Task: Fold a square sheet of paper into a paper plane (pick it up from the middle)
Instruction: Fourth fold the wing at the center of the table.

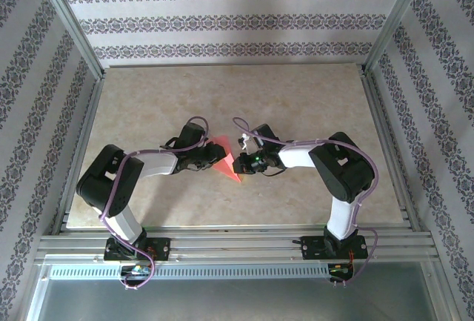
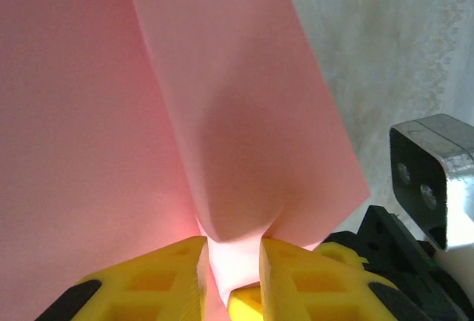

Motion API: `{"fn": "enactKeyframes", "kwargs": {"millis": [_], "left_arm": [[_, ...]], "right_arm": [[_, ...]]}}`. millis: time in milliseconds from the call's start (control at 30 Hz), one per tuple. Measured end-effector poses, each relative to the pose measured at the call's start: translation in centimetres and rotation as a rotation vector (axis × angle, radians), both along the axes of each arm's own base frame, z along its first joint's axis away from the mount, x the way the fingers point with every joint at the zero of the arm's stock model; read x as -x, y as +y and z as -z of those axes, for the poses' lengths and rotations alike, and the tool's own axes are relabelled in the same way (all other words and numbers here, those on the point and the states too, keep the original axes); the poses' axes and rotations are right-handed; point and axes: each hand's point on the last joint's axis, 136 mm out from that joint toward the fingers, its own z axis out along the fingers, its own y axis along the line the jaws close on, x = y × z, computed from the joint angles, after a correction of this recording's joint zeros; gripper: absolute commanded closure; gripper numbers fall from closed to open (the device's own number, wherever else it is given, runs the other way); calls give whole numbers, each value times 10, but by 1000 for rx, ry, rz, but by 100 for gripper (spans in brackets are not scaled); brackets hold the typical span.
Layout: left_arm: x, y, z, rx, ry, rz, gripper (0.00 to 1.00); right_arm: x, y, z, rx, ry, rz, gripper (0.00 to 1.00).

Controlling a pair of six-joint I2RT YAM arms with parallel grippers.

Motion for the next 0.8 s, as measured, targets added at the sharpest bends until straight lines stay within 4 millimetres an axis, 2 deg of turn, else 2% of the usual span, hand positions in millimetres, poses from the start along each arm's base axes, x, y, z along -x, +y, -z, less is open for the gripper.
{"fn": "enactKeyframes", "kwargs": {"millis": [433, 800], "left_arm": [[-8, -10, -12, 52, -32, 17, 80], [-11, -21, -14, 117, -27, 20, 85]], "right_arm": [[0, 1, -2, -36, 32, 1, 86], [0, 0, -2, -44, 43, 1, 88]]}}
